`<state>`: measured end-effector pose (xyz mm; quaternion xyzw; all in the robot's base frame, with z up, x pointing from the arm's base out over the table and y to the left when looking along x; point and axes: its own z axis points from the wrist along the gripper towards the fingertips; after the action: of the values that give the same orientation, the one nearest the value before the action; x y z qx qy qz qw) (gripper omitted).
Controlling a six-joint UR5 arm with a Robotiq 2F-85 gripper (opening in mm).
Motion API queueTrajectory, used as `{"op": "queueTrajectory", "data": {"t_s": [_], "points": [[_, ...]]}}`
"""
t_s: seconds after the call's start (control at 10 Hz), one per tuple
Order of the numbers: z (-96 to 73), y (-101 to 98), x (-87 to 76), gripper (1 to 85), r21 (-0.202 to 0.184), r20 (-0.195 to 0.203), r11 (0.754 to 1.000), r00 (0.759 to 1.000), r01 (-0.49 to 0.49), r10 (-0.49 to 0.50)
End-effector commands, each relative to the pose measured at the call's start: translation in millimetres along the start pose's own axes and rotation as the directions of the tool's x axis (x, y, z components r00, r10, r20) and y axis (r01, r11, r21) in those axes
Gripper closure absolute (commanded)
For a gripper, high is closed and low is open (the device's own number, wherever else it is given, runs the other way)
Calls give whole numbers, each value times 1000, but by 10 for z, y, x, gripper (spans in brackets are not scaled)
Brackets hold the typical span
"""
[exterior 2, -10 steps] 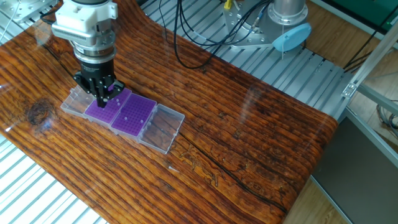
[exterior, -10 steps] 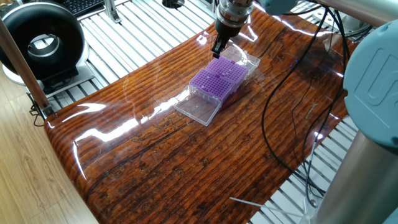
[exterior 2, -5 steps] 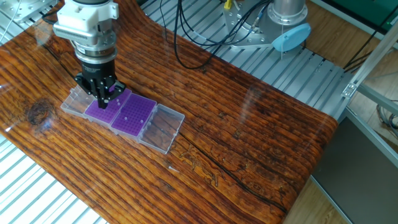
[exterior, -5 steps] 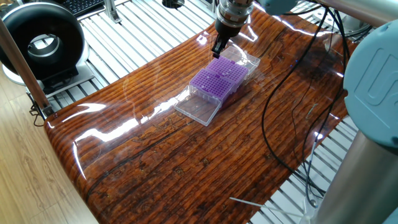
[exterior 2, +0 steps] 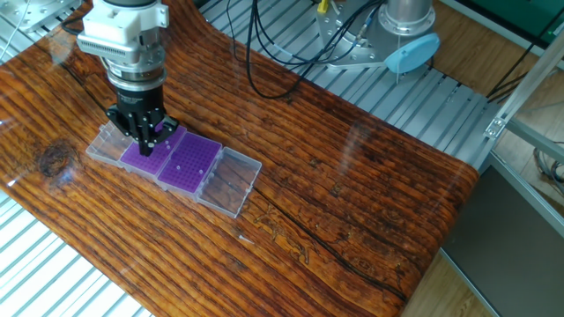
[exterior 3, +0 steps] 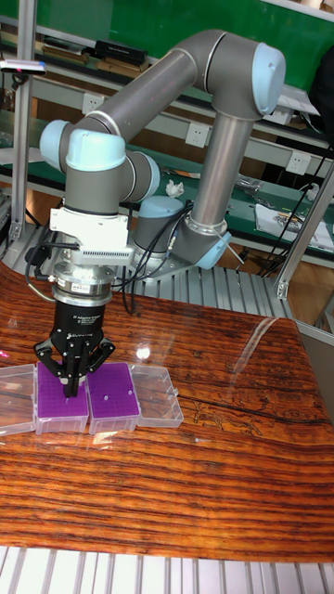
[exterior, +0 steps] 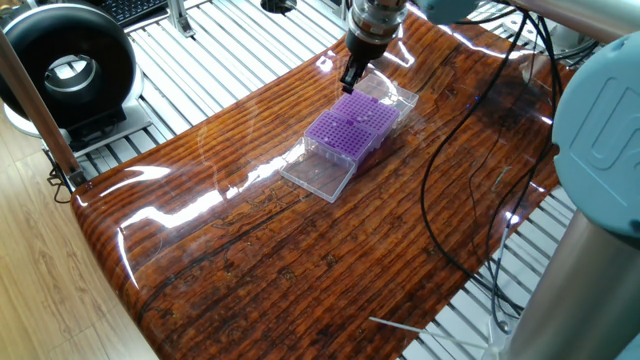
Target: Transfer all small pipette tips from one holder to another
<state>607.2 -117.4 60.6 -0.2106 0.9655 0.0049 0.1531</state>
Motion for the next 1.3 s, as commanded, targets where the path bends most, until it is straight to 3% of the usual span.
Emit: {"op": "queueTrajectory", "data": {"t_s": [0.0, 0.4, 0.6, 0.7, 1.2], "points": [[19, -21, 13, 843, -6, 8, 1000, 1000, -19, 19], [56, -12, 42, 837, -9, 1, 999, 1000, -31, 31], [59, 6, 37, 777, -19, 0, 1000, 1000, -18, 18], [60, -65, 137, 707, 7, -39, 1000, 999, 10, -10], [84, -35, 150, 653, 5, -45, 1000, 999, 6, -6]]}}
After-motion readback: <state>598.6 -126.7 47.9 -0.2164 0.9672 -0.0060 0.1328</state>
